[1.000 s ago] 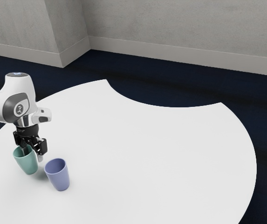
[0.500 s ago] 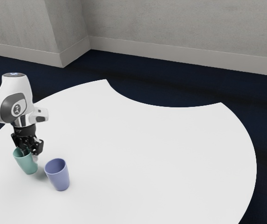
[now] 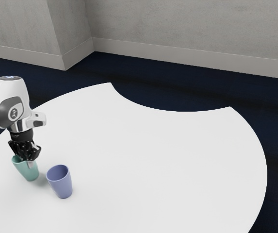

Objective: Place the left cup onto the right cup

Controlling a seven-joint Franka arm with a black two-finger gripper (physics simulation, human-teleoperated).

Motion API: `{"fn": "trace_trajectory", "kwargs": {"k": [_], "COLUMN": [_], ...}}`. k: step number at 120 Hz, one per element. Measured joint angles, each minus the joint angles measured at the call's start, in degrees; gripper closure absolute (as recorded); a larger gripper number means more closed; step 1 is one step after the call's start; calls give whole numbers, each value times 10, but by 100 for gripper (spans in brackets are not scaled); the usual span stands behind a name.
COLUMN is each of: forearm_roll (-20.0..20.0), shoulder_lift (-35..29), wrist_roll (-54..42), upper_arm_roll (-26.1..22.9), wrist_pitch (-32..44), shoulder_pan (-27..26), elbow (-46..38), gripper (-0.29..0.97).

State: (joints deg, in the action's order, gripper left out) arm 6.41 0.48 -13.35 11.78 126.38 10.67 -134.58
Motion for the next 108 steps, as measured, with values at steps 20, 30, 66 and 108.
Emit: {"fn": "trace_trajectory", "kwargs": {"k": [20, 30, 66, 108], "forearm_roll": [4, 7, 14, 16], "shoulder_lift": [0, -1, -10, -40], "wrist_roll": [0, 1, 4, 8], "upper_arm_roll": [0, 0, -1, -2], "wrist_pitch": [0, 0, 0, -11], "shoulder_pan": [4, 6, 10, -5], "elbow": [0, 0, 0, 3], "gripper": [73, 75, 78, 79]}}
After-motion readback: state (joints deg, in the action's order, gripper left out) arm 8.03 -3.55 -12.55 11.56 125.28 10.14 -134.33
